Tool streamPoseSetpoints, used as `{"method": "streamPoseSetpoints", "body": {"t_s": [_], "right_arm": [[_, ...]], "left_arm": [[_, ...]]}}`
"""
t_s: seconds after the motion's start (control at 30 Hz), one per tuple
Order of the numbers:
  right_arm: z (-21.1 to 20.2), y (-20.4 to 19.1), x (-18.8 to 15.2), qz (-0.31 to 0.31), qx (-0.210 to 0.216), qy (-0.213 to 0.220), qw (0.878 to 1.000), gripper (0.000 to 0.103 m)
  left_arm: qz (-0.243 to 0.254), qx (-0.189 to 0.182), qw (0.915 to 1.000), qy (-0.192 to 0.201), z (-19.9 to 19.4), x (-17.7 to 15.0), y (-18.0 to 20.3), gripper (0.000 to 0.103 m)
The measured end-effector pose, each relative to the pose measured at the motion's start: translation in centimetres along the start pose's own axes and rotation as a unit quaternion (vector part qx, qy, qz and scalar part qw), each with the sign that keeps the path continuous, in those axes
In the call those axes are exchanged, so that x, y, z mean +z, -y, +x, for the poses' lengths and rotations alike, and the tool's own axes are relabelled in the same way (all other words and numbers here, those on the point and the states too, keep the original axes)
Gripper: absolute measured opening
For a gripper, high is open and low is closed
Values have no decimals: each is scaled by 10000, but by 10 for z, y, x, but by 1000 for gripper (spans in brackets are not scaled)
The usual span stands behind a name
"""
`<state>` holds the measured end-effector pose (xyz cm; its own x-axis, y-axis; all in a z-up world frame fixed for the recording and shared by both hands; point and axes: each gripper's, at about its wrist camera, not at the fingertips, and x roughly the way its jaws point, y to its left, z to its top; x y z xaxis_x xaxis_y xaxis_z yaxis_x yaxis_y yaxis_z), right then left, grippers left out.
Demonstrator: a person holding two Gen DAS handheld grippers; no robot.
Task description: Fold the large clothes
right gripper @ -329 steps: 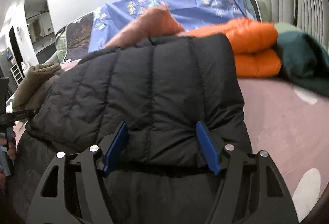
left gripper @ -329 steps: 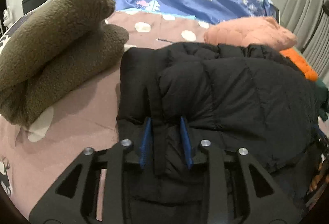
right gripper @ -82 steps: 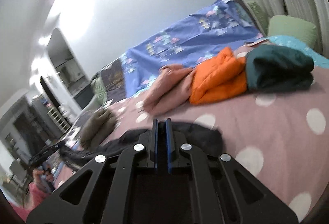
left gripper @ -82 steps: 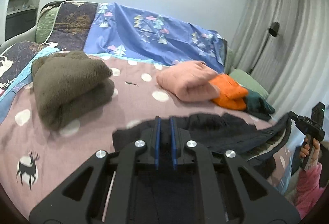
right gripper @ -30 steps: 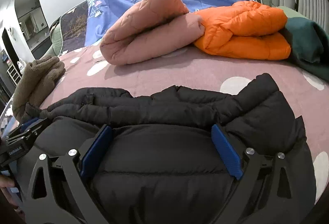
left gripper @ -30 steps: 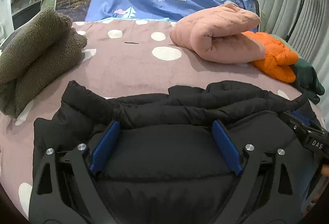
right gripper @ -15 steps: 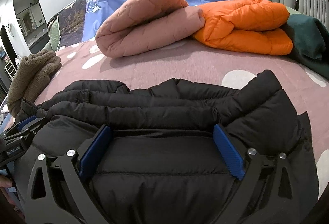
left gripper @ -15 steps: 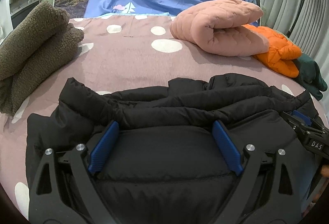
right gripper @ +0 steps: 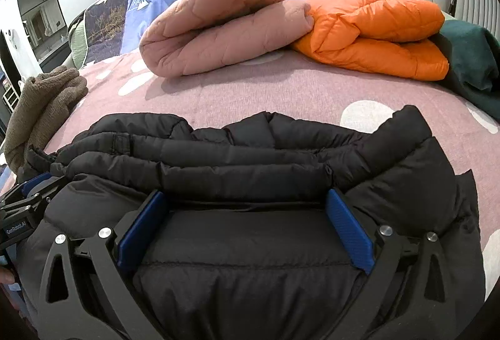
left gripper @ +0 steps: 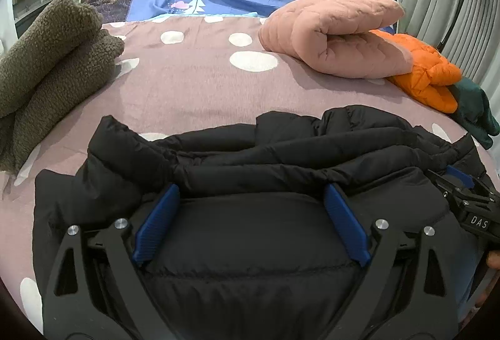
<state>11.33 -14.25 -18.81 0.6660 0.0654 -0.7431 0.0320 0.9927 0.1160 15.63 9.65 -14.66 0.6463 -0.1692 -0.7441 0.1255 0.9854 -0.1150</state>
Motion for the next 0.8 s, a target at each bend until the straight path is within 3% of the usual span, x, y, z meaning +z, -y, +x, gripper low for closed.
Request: {"method": "streamPoseSetpoints", "body": {"t_s": [0.13, 0.27, 0.33, 0.43, 0.8], "right_arm": [[-21, -7, 4, -105, -285, 62, 9995, 101], [-51, -17, 4, 127, 96, 374, 9992, 101], [-44, -26, 2, 43, 116, 305, 9995, 101], [-16, -30, -10, -152, -102, 156, 9997, 102], [-5, -31, -12, -232, -247, 65, 9994, 102]], "left_arm": [[29, 29, 10000, 2, -14, 3, 4, 93], [-37, -359, 9992, 162, -40, 4, 17, 93], [24, -298, 9995, 121, -38, 5, 27, 94], [404, 101, 9991, -17, -15, -4, 36, 98], [427, 121, 9990, -100, -1, -8, 32, 100]]}}
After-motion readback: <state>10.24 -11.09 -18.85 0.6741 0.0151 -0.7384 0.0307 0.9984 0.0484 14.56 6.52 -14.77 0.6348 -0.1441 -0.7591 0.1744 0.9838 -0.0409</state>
